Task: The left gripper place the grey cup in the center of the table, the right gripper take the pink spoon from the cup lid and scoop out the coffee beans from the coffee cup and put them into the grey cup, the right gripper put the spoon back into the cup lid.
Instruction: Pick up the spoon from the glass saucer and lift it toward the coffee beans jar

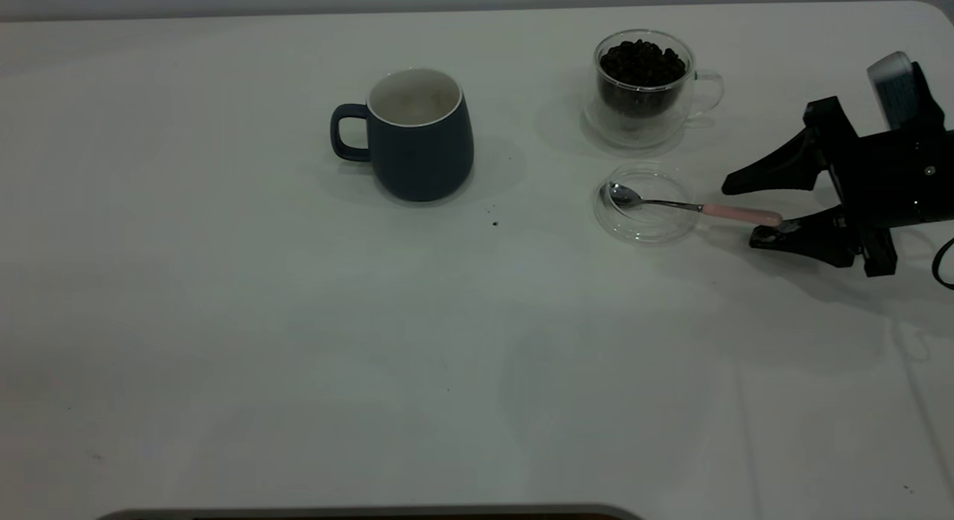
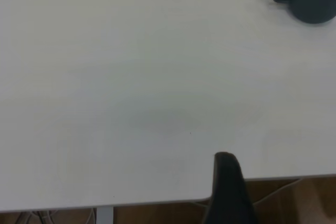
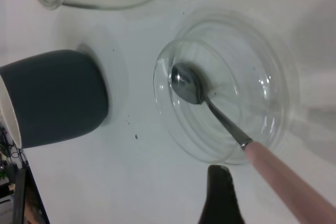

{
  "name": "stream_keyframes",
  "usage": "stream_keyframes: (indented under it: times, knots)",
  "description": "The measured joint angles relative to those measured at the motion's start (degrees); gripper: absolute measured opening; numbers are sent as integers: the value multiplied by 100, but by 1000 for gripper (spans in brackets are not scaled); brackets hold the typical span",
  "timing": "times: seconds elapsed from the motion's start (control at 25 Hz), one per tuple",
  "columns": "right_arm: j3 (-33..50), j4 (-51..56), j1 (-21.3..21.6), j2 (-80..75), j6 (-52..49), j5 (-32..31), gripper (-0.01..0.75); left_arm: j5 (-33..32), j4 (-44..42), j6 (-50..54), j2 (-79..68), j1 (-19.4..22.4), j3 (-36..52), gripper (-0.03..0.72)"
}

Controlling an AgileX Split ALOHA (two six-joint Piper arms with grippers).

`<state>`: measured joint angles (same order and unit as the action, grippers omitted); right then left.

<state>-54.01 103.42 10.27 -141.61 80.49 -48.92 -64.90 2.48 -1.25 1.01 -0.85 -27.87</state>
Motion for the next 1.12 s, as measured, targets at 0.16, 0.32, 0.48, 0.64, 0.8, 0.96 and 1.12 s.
stream_keyframes:
  times: [0.16,0.32,0.48,0.64,0.8,0.96,1.12]
  knots:
    - [-51,0,-45,-5,-40,-24,591,0,0,4,0,0,0,565]
    - [-51,0,-55,-5,-45,-129,568,0,0,4,0,0,0,565]
    - [-51,0,-55,-11,-45,-179,492,0,0,4,0,0,0,565]
    - [-51,0,-55,-22,-45,-218,436,0,0,4,0,0,0,565]
    - [-150,-13,-55,-29,-45,-218,424,0,0,4,0,0,0,565]
    - [-349,-14,-55,-30,-45,-218,421,0,0,4,0,0,0,565]
    - [-390,-13,-55,-30,-45,-207,376,0,0,4,0,0,0,565]
